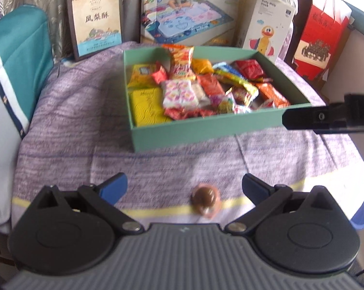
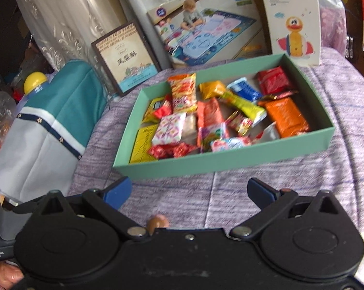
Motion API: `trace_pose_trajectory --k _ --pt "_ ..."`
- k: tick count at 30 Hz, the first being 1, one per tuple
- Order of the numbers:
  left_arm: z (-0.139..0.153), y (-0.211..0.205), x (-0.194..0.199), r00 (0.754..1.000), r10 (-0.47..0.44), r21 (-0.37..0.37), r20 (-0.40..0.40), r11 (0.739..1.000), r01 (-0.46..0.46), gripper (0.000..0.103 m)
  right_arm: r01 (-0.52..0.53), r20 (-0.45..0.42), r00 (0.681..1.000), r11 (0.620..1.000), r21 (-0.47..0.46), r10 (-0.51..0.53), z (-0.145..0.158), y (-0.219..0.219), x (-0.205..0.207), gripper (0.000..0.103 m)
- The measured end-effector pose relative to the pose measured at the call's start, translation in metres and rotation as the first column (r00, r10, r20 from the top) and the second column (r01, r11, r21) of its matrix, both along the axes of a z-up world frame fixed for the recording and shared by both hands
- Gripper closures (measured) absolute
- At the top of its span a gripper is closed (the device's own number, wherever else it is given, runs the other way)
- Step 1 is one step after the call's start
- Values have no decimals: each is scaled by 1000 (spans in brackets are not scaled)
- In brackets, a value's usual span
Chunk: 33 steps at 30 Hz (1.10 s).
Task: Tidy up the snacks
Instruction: 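Move both tools toward the red packet and brown egg candy on the cloth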
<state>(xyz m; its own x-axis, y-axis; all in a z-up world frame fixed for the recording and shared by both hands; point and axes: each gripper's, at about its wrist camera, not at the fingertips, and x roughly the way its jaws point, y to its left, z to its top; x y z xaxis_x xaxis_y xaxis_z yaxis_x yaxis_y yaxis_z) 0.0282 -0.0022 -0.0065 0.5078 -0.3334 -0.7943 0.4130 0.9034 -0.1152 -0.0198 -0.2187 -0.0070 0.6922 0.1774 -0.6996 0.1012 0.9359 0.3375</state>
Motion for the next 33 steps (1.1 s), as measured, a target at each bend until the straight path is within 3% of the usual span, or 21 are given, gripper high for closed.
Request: trace_pose_trajectory --k 11,17,22,26,33 --pt "-36 33 -40 984 -164 88 -72 982 170 1 -20 -144 989 995 98 34 -50 27 -6 0" --pt "-38 35 -51 977 -204 69 -62 976 208 24 -32 -205 977 991 130 59 -72 37 -10 0" --pt "-38 26 -61 955 -293 56 -54 954 296 49 -22 -228 972 989 148 56 -78 36 -11 0" --pt "-46 18 -67 934 -348 65 -81 933 353 56 -19 -235 970 987 158 56 -80 34 -12 0" --pt "-59 12 -77 920 -378 101 -103 916 388 57 -10 -251 967 985 170 53 -84 29 -15 0"
